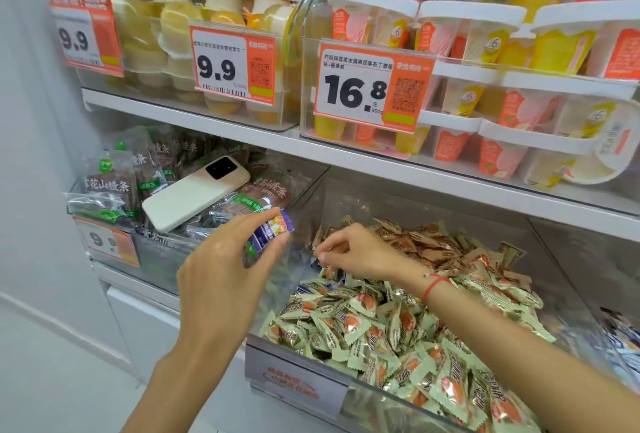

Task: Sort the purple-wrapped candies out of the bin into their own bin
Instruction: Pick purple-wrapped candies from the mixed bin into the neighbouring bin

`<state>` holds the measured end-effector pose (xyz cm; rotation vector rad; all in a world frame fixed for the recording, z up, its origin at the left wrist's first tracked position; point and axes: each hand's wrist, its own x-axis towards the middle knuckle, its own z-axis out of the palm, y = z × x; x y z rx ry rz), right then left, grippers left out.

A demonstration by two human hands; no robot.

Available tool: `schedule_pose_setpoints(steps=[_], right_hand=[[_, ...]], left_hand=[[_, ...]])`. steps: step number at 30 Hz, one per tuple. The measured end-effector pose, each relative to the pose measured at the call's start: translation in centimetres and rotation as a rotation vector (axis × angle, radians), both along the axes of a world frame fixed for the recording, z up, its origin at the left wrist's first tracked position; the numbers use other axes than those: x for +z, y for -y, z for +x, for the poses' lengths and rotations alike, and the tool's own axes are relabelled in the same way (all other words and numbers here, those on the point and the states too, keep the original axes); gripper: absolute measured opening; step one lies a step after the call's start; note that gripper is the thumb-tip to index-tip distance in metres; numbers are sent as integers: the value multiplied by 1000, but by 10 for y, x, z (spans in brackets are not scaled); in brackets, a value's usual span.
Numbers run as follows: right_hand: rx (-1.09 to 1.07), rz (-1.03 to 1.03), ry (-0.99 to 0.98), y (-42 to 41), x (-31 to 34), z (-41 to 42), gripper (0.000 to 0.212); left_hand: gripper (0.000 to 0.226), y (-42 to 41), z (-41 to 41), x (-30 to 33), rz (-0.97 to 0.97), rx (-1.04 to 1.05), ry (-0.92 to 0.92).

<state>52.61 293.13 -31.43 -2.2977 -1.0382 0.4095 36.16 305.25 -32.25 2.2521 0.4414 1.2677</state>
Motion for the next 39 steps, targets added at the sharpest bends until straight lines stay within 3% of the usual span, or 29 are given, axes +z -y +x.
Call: schedule_pose_setpoints(steps=[2, 6, 9, 13, 18, 23, 27, 30, 33, 36, 39], right_hand=[[117, -209, 147, -14, -25, 7, 21], [240, -439, 180, -35, -40, 12, 27], [271, -447, 119, -40, -37, 16, 17], [307, -411, -15, -34, -44, 11, 28], [201, -121, 48, -4, -14, 4, 25], [-7, 377, -283, 31, 32, -20, 15], [-23, 433, -337, 52, 49, -43, 21], [-50, 360, -232, 76, 47, -53, 18], [-94, 296, 62, 113, 39, -64, 13], [-205, 356, 258, 163, 32, -79, 12], [-349, 442, 403, 220, 24, -93, 18]], left_hand=[[29, -3, -2, -1, -28, 26, -17], [28, -5, -3, -1, -100, 32, -38], [28, -4, -1, -1, -82, 26, -68], [29, -2, 0, 0, -79, 5, -80], [30, -1, 0, 0, -51, 6, -108], [34, 3, 4, 2, -78, -103, -101], [37, 13, 1, 10, -107, -209, -91], [36, 20, -1, 13, -7, -203, -142], [34, 35, -1, 10, 71, -226, -203], [21, 62, 5, 10, -8, -401, -263], [26, 111, 19, 19, 16, -651, -294]])
